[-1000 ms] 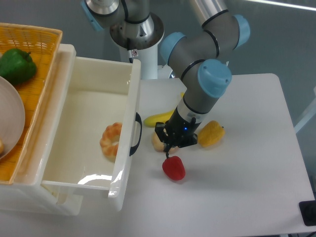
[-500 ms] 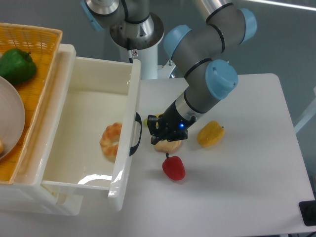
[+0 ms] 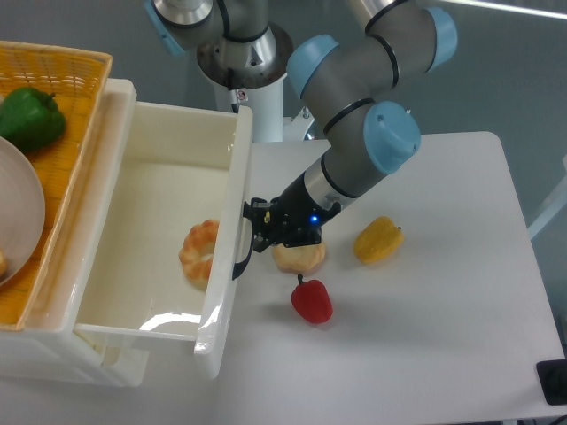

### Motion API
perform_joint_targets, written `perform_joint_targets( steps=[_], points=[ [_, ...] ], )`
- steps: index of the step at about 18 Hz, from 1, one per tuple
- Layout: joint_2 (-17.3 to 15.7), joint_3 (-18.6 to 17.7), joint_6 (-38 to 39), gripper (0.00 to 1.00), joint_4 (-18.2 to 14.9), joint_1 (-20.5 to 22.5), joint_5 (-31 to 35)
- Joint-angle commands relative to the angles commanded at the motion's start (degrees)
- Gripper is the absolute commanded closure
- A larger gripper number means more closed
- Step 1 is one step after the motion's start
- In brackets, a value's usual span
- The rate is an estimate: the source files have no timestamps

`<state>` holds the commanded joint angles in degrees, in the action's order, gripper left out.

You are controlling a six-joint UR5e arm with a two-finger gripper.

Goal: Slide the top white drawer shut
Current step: 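Bring the gripper against the drawer front beside its black handle, then push the white drawer inward with the gripper until it shuts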

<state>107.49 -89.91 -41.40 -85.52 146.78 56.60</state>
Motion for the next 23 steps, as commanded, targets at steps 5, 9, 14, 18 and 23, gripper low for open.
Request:
perform_joint_targets(
  steps=[5,9,14,18,23],
  points=[
    [-0.9,0.0,0.0,1.0,-1.0,0.0,-0.6],
    [-1.3,0.0,0.0,1.0,-1.5,-0.5,-1.0],
    [-1.7,0.0,0.0,1.0,-1.8,-1.3,-1.0],
    [-1.7,0.0,0.1,1.0,-1.8,-2.3,-1.1],
    [-1.7,0.0,1.4,1.0,-1.8,-3.8,-1.1]
  ],
)
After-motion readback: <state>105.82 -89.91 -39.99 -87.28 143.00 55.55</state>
